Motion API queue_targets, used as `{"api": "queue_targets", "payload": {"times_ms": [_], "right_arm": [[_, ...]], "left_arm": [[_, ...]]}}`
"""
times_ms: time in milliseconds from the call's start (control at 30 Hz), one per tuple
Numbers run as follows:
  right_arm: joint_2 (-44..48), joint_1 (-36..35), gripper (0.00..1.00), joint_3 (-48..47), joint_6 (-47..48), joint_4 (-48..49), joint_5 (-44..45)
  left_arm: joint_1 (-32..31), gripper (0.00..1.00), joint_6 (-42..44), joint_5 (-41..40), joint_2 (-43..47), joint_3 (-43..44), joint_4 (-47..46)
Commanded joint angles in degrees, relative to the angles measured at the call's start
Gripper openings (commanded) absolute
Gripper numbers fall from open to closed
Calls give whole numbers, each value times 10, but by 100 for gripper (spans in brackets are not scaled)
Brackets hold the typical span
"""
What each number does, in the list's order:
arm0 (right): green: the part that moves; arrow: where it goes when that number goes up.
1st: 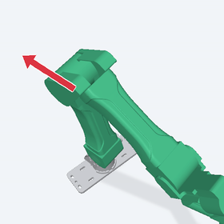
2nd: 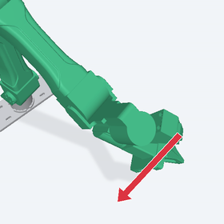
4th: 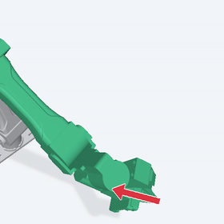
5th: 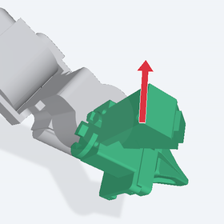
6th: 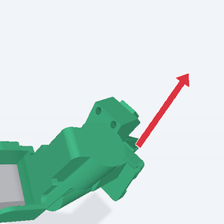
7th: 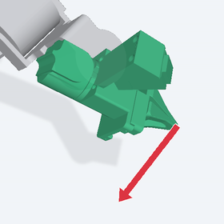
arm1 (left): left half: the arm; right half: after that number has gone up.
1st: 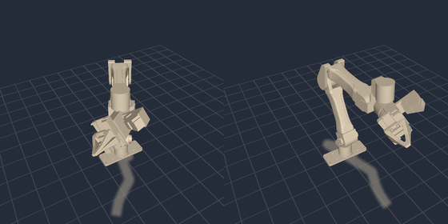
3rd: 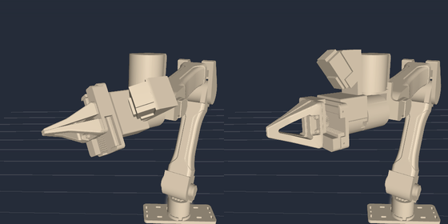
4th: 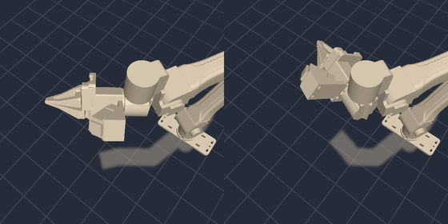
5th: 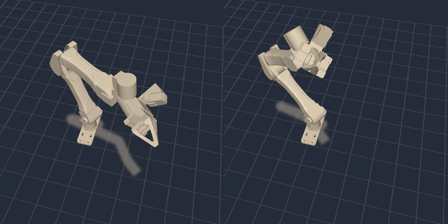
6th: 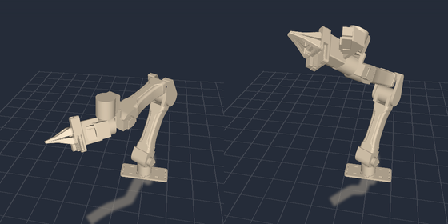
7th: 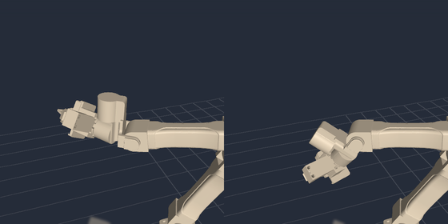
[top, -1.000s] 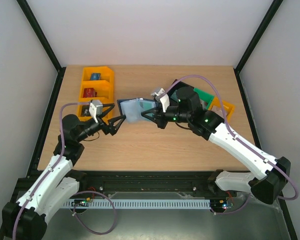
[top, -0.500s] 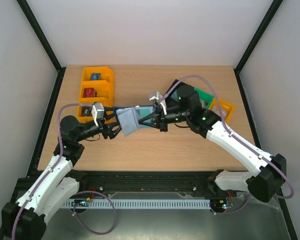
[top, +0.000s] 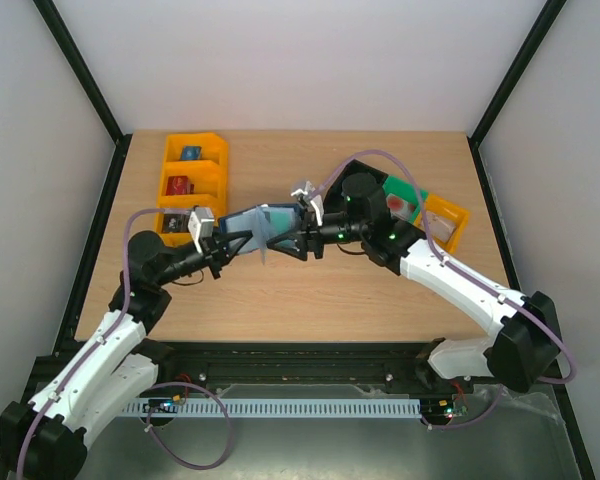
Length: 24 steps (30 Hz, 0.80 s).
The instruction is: Take the credit cards out of the card holder
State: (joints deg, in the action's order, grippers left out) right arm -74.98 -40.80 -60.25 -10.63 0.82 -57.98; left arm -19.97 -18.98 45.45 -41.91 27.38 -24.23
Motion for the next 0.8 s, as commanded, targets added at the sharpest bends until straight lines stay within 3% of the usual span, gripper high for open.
{"api": "queue_targets", "payload": {"times_ms": [0, 67, 133, 200, 267, 433, 533, 767], "right_arm": [[28, 8, 72, 15, 18, -17, 151], [28, 10, 95, 22, 18, -35, 243], [19, 10, 99, 23, 15, -50, 300], [7, 10, 99, 23, 7, -47, 301], [-1, 10, 99, 28, -6, -23, 270], [4, 10, 99, 36, 8, 28, 202], [24, 10, 99, 43, 33, 18, 204], [38, 10, 99, 55, 51, -3, 172]], "left_arm": [[-4, 2, 111, -185, 6, 32, 113], [-11, 2, 215, -334, 5, 37, 148], [-13, 2, 309, -420, 4, 34, 154], [-13, 2, 357, -438, 10, 37, 156], [-7, 2, 349, -383, 16, 48, 169], [20, 2, 211, -171, 33, 53, 163], [29, 2, 146, -120, 32, 43, 152], [45, 2, 84, -18, 38, 35, 104]]}}
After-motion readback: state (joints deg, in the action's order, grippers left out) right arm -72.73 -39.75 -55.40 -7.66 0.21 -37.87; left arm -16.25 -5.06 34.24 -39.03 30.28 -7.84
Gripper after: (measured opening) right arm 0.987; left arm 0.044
